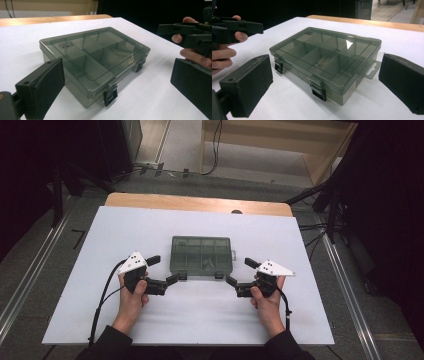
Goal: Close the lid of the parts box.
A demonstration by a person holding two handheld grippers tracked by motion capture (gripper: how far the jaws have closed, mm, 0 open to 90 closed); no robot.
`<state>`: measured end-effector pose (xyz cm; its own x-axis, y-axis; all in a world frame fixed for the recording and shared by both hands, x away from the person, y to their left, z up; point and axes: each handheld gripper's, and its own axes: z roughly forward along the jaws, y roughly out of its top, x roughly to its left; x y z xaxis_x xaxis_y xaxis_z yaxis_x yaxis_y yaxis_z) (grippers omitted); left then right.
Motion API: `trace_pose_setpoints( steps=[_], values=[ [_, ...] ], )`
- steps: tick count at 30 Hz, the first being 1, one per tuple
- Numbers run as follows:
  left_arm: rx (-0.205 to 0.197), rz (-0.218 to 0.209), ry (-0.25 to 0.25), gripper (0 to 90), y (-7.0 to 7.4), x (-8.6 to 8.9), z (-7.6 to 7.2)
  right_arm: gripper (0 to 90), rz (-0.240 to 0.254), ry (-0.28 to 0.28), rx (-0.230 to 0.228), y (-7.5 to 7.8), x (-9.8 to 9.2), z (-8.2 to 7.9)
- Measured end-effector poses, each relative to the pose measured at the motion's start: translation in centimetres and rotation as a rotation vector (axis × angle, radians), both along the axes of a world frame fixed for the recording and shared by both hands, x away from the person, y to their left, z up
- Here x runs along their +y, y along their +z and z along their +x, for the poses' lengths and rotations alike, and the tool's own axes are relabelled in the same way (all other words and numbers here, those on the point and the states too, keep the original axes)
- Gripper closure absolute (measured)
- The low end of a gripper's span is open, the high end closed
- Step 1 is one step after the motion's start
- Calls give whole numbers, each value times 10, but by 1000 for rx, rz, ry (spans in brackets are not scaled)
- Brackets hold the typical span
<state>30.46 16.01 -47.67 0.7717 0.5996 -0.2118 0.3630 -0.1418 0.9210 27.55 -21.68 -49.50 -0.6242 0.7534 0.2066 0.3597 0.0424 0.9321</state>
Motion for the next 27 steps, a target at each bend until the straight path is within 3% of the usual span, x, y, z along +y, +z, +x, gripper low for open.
trace_pose_setpoints(
  steps=[14, 27],
  values=[
    [-23, 23, -5, 0, 1, 9, -13, 0, -11, -25, -15, 2, -11, -12],
    [-43, 21, 31, 0, 0, 35, -28, 0, -27, -53, -35, 1, -32, -23]
  ],
)
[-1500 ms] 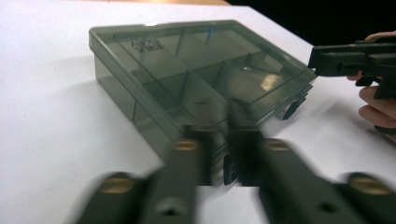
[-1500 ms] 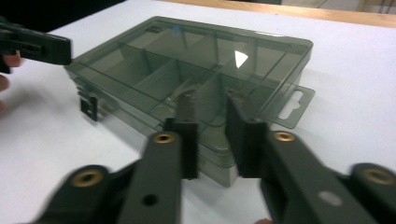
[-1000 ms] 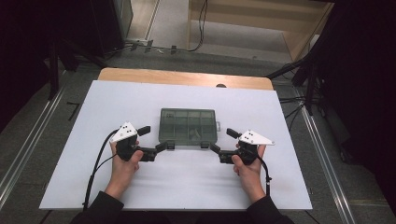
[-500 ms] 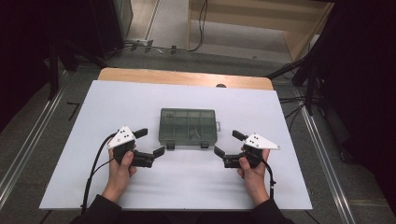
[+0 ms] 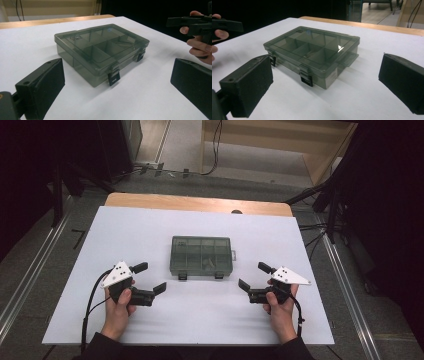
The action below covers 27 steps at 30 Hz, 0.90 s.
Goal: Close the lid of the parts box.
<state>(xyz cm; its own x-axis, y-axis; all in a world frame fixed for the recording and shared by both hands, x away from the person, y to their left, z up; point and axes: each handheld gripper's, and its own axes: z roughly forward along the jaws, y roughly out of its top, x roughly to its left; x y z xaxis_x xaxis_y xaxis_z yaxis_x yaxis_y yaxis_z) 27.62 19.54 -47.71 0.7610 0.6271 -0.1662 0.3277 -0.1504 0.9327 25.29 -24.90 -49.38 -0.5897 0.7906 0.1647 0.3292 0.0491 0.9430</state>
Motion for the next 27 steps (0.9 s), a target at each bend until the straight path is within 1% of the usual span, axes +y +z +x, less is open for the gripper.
trace_pose_setpoints(
  steps=[4, 7, 11, 14, 16, 19, 20, 22, 23, 25, 27],
  values=[
    [-9, 10, 13, 0, 0, 10, -6, 0, -4, -15, 2, -1, -8, -3],
    [-9, 6, 25, 0, 0, 18, -9, 0, -7, -27, 1, -2, -13, -5],
    [-19, 3, 37, 0, 1, 28, -13, 0, -7, -40, 7, -3, -21, -10],
    [-29, 17, 52, 0, 0, 35, -17, 0, -11, -54, 7, -4, -27, -14],
    [-27, 23, 58, 0, -1, 39, -18, 0, -20, -66, 6, -4, -32, -16],
    [-23, 23, 69, 0, -3, 46, -20, 0, -30, -65, 5, -7, -40, -19],
    [-21, 25, 73, 0, -4, 49, -20, 0, -36, -77, 8, -8, -43, -20],
    [-30, 30, 88, 0, -6, 55, -23, 0, -50, -92, 7, -9, -49, -22],
    [-33, 23, 92, 0, -7, 59, -24, 0, -56, -95, 5, -10, -51, -24],
    [-34, 30, 108, 0, -7, 66, -26, 0, -60, -103, 1, -11, -56, -27],
    [-35, 21, 129, 0, -7, 75, -29, 0, -64, -112, 3, -12, -62, -29]
  ],
)
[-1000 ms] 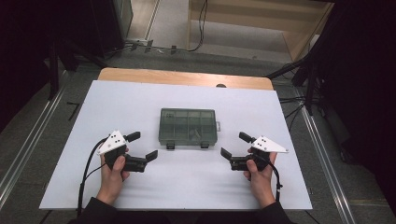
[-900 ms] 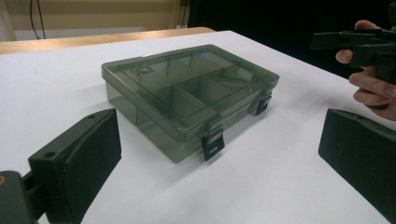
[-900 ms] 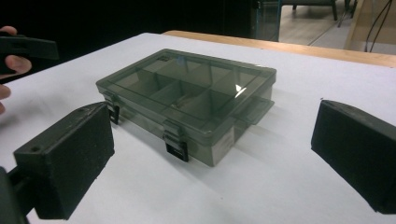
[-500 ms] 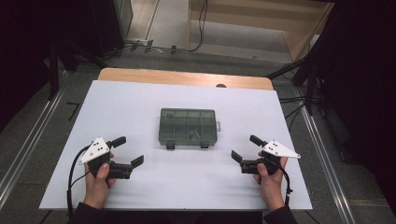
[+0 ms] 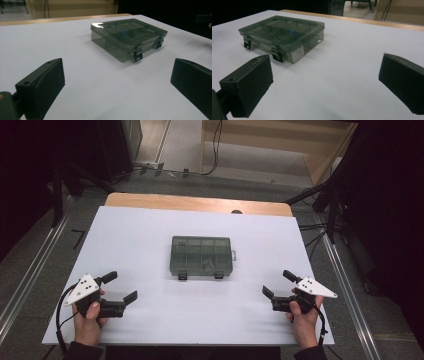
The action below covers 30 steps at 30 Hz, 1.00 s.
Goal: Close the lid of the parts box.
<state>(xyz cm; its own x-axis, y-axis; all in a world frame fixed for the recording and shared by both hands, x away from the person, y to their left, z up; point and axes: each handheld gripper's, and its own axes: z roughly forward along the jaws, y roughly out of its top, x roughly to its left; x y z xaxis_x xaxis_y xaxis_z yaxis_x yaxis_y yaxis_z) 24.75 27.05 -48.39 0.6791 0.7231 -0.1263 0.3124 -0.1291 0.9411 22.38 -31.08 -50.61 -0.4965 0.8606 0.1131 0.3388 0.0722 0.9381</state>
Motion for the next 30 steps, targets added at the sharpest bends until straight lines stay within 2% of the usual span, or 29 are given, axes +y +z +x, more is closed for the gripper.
trace_pose_setpoints(
  steps=[5, 11, 14, 17, 20, 23, 26, 30],
  values=[
    [3, -16, 45, 0, 0, 24, -9, 0, 16, -21, 10, -5, -15, -5],
    [-4, 40, 86, 0, 0, 38, -20, 0, 21, -46, 5, -6, -31, -15],
    [-8, 76, 99, 0, -1, 43, -24, 0, 25, -55, 7, -7, -38, -23],
    [-6, 87, 105, 0, -2, 47, -25, 0, 24, -68, 6, -7, -47, -31],
    [1, 81, 111, 0, -3, 50, -26, 0, 24, -88, -4, -8, -54, -37],
    [9, 94, 116, 0, -6, 50, -26, 0, 36, -87, -7, -9, -61, -41],
    [19, 95, 116, 0, -9, 49, -26, 0, 56, -111, -8, -11, -66, -43],
    [20, 74, 114, 0, -10, 51, -26, 0, 88, -123, -16, -13, -69, -43]
  ],
)
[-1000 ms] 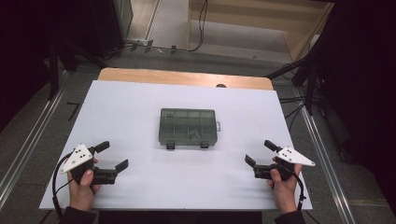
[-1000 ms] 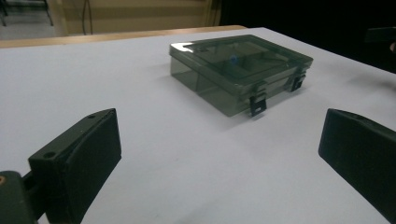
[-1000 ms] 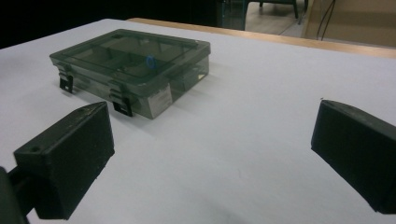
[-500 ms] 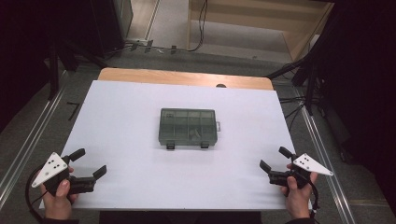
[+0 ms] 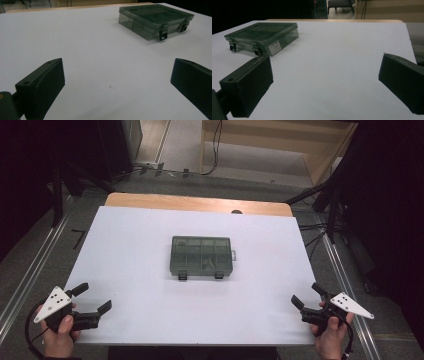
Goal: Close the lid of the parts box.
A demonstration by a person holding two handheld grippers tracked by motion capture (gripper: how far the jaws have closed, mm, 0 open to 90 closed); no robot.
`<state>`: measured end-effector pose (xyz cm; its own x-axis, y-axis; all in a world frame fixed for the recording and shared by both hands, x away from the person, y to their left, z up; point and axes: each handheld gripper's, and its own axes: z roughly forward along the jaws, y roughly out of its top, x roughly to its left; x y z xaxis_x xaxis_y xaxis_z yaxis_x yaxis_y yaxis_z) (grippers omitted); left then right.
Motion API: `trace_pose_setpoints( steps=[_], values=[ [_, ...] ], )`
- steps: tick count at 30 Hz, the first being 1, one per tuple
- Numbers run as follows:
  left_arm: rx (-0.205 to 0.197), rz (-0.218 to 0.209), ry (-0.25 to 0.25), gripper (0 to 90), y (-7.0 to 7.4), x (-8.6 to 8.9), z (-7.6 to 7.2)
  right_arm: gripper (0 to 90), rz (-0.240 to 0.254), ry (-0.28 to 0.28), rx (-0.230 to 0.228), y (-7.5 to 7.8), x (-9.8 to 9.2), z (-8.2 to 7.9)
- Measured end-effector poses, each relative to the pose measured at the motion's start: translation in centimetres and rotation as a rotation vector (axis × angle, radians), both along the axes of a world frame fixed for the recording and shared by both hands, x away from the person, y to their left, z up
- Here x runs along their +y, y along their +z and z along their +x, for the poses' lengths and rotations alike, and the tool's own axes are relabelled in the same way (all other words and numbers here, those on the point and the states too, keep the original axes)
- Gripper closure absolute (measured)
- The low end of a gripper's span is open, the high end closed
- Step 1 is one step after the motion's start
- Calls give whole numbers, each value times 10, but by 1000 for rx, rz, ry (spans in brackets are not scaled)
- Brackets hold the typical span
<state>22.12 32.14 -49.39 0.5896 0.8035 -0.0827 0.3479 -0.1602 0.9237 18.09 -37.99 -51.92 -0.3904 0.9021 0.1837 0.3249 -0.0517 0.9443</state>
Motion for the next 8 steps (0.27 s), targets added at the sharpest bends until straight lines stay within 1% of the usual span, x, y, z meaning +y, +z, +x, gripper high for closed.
trace_pose_setpoints(
  steps=[2, 5, 8],
  values=[
    [-1, -15, 3, 0, 0, 2, 0, 0, 12, -8, 1, 0, -1, 0],
    [-2, -17, 11, 0, -1, 2, 0, 0, 29, -5, -4, 0, -3, 0],
    [7, -17, 19, 0, -2, 1, 2, 0, 23, -5, -4, -1, -2, 0]
  ],
)
